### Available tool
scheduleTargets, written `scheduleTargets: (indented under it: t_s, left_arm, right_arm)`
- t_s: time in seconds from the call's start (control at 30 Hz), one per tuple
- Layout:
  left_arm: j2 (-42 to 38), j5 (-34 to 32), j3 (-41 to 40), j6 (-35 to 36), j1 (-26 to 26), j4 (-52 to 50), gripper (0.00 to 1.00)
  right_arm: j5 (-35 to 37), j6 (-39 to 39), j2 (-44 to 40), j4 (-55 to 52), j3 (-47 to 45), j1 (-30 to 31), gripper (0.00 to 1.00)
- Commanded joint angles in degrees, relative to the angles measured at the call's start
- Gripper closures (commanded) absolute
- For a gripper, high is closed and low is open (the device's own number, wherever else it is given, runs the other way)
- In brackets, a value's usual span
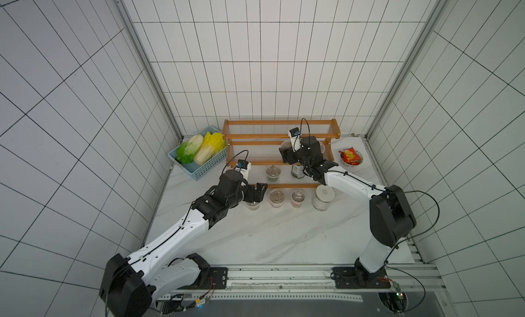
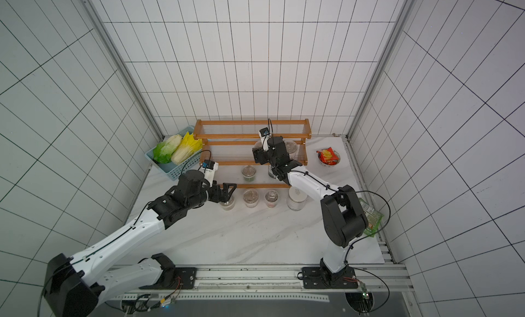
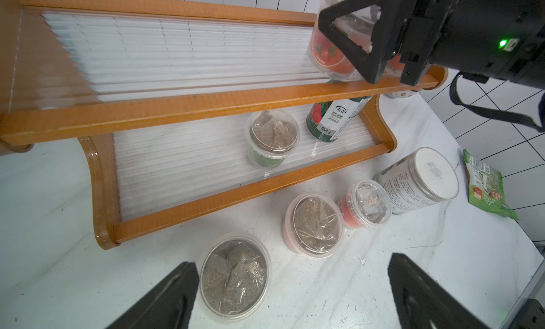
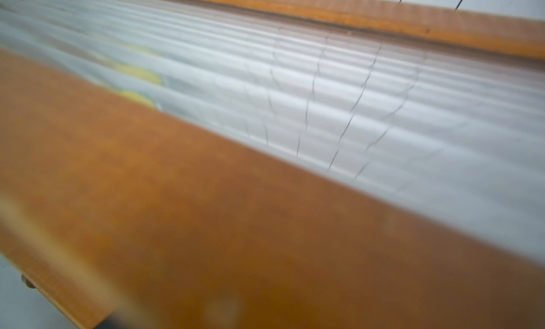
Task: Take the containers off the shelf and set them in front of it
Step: 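Pick up a container from the shelf, then place the container at the center of the board.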
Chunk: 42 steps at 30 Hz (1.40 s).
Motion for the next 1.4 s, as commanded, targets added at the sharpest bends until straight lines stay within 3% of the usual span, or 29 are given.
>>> scheduleTargets:
  t_s: [0.0,0.33,0.63,0.87,1.13,1.37]
  left_arm:
    - [-1.1,-0.4,-0.4,0.0,0.4,-0.3,0.02]
    - [-1.9,-1.5,0.2,-1.4,4.3,-1.1,0.01]
    - [-2.5,-3.1,2.0,-2.5,8.9,-2.8,0.02]
    - [-1.8,-2.5,4.2,-2.2,10.7,-5.1,0.02]
    - [-2.3,-2.2,4.8,-1.8,11.1,-5.8,0.02]
    - [-1.0,-1.3,4.9,-1.7,11.1,-5.7,0.02]
  right_arm:
    - [-2.0,-1.5,-4.3,1.9,-1.9,0.0,0.16]
    - [-11.3,-2.3,-17.2,-2.9,-11.1,4.6,0.17]
    - [-11.5,-3.1,-26.9,0.7,-24.4,19.8,0.17]
    - [-10.8,-6.1,-16.4,18.6,-31.1,30.9,0.15]
    - [-15.8,-9.6,-0.6,27.0,-29.2,32.0,0.15]
    - [-16.1,-10.7,3.7,28.8,-29.2,32.2,0.13]
